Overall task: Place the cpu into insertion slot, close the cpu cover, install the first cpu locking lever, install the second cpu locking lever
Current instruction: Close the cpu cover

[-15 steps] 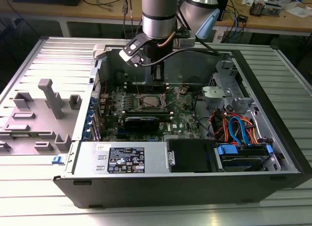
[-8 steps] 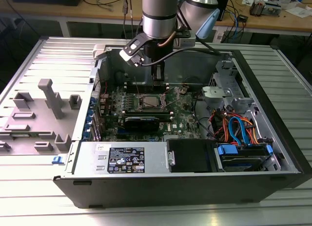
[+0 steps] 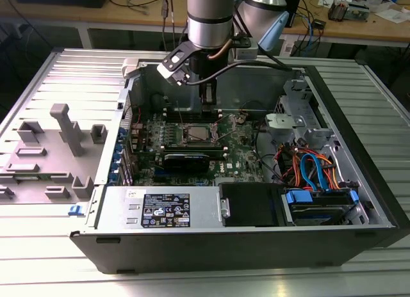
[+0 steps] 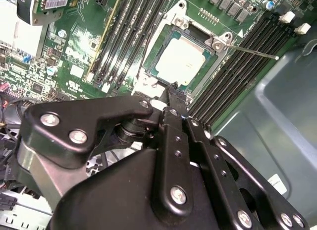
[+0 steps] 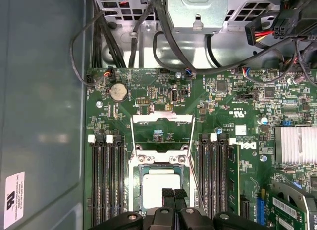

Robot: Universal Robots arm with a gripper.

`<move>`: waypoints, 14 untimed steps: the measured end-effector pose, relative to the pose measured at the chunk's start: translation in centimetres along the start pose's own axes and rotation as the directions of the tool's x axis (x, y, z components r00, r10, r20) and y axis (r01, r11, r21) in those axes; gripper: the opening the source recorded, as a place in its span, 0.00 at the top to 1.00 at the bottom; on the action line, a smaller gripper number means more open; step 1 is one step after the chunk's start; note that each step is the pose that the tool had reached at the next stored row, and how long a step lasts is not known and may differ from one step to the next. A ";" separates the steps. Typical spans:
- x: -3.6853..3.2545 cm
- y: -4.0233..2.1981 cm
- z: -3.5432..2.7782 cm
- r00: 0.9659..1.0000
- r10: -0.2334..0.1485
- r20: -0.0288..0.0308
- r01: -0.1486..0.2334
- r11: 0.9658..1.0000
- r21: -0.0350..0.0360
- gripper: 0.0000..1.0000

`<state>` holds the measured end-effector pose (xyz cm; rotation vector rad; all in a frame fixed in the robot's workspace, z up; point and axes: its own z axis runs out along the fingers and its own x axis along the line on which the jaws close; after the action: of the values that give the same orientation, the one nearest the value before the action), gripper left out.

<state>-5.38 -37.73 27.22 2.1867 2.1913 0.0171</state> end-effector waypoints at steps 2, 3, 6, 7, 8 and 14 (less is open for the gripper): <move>0.00 0.01 -0.13 1.000 0.000 0.000 0.000 1.000 0.000 0.89; 0.00 0.01 -0.14 1.000 0.000 0.000 0.000 1.000 0.000 0.89; 0.00 0.02 -0.15 1.000 0.000 0.000 0.000 1.000 0.000 0.89; 0.00 0.02 -0.16 1.000 0.000 0.000 0.000 1.000 0.000 0.89; 0.00 0.02 -0.15 1.000 0.000 0.000 0.000 1.000 0.000 0.89; 0.00 1.13 -0.11 1.000 0.000 0.000 0.000 1.000 0.001 0.89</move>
<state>-4.25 -37.73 27.38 2.1866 2.1916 0.0161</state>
